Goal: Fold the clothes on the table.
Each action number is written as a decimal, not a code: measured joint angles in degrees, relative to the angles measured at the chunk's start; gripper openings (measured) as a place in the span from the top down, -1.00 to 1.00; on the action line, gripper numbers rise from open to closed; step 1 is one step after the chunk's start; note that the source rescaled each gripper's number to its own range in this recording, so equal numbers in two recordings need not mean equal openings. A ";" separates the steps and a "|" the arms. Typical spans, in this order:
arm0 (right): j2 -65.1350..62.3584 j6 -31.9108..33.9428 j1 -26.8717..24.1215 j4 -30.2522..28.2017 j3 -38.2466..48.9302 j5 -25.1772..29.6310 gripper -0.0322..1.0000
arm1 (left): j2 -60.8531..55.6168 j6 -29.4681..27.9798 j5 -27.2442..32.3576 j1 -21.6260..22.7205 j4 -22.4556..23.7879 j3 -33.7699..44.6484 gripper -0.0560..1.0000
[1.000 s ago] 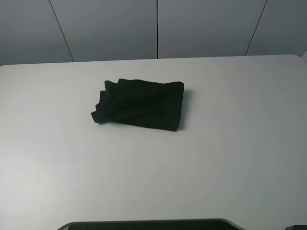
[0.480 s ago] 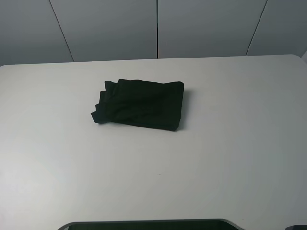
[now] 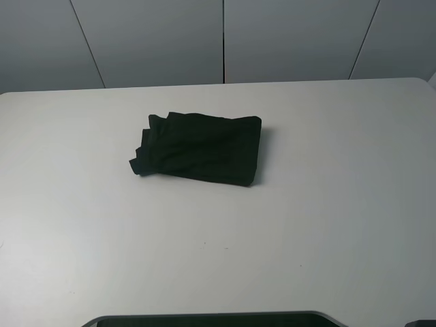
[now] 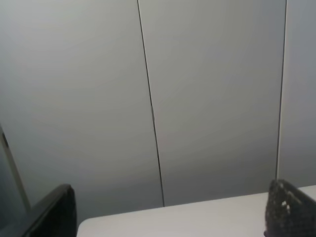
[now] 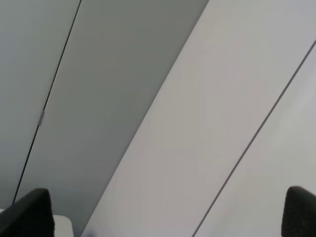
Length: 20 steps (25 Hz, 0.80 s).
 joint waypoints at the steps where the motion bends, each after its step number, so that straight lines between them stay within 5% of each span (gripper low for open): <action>1: 0.00 0.77 -1.31 1.04 0.00 0.00 -1.00 | -0.78 -0.81 0.00 0.00 -0.38 1.30 -0.98; 13: -0.76 0.83 -13.54 18.60 3.53 -0.11 -1.00 | -3.89 -8.39 0.03 0.00 -14.16 20.13 -0.98; 20: -2.39 -1.02 -13.53 24.91 11.52 0.04 -1.00 | -4.23 5.85 0.17 0.00 -15.63 23.32 -0.99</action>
